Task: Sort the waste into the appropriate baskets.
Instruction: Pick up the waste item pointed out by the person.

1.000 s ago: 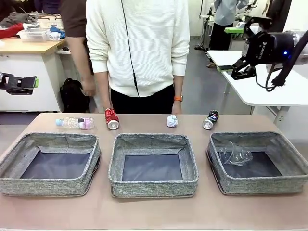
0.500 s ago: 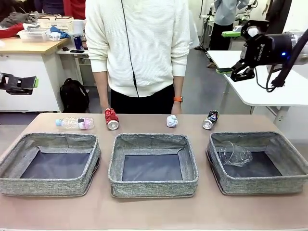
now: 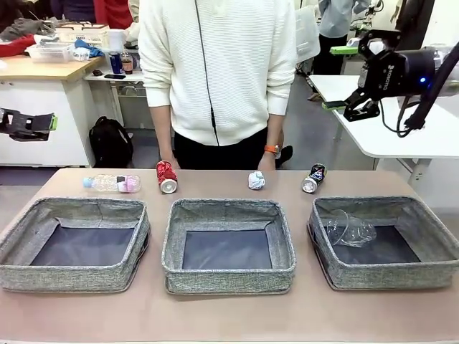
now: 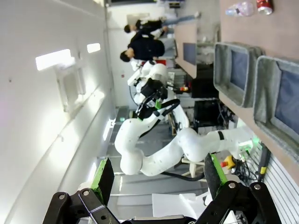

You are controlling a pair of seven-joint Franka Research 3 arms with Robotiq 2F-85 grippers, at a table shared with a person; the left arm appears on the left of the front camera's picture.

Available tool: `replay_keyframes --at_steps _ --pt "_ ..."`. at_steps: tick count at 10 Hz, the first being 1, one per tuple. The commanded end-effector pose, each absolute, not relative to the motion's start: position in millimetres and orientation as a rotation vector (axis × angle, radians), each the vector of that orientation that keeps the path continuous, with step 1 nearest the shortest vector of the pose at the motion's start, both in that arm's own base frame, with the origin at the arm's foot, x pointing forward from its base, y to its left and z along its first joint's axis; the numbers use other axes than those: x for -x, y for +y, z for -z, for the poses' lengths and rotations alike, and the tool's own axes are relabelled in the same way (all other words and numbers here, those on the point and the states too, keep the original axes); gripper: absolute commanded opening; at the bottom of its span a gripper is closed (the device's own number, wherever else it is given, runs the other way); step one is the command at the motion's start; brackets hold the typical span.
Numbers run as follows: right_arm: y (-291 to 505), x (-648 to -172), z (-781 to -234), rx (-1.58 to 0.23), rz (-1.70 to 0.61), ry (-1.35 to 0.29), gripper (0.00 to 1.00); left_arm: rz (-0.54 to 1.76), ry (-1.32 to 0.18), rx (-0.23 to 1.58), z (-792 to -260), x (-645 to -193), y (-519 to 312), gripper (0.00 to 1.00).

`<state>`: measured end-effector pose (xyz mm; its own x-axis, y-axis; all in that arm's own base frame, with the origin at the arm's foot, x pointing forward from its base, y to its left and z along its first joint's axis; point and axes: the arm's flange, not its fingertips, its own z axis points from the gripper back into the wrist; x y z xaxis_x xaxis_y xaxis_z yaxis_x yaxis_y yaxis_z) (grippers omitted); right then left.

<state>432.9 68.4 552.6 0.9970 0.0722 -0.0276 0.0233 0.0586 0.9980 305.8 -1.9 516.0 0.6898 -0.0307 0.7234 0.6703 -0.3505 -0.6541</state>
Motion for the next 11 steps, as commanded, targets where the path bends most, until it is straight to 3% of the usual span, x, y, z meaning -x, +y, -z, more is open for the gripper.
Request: replay_keyframes --at_steps 1,11 --pt "68.2 -431.3 -556.9 -1.491 -0.015 0.086 1.0 0.818 -0.515 1.798 -514.5 -302.8 -0.4 1.0" --pt "68.2 -431.3 -556.9 -1.491 -0.015 0.086 1.0 0.818 -0.515 1.798 -514.5 -302.8 -0.4 1.0"
